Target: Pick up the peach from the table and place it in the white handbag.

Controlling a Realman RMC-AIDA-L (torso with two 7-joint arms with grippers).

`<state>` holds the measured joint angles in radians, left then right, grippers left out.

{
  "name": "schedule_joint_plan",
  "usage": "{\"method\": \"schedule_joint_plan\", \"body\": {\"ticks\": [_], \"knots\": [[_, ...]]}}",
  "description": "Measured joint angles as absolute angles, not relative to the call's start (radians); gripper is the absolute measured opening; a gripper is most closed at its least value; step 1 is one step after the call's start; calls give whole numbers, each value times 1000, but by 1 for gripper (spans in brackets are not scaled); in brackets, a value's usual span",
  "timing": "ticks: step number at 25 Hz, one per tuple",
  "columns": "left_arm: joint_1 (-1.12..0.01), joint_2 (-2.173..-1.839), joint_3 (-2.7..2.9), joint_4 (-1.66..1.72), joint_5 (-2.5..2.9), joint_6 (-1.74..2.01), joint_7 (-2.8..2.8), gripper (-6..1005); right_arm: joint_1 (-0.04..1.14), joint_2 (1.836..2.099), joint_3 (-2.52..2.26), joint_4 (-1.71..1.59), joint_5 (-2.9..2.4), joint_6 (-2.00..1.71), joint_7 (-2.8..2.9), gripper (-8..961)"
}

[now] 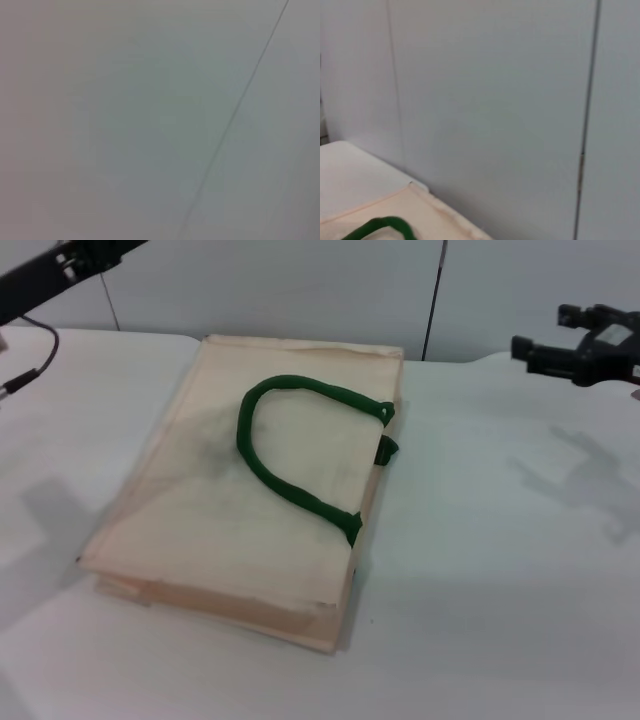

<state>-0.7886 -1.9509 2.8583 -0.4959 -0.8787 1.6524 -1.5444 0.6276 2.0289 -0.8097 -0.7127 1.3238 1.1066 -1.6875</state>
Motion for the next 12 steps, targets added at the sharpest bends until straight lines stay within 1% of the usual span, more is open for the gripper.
{"method": "schedule_joint_plan", "body": {"ticks": [2, 12], "knots": [[-774, -1961, 2858, -496, -903, 1629, -1511, 540, 627, 2029, -776, -695, 1329, 1102, -1713, 882], [-703, -2027, 2856, -491, -1040, 1480, -1261, 543, 608, 2029, -659, -491, 1598, 1094, -2052, 881]]}}
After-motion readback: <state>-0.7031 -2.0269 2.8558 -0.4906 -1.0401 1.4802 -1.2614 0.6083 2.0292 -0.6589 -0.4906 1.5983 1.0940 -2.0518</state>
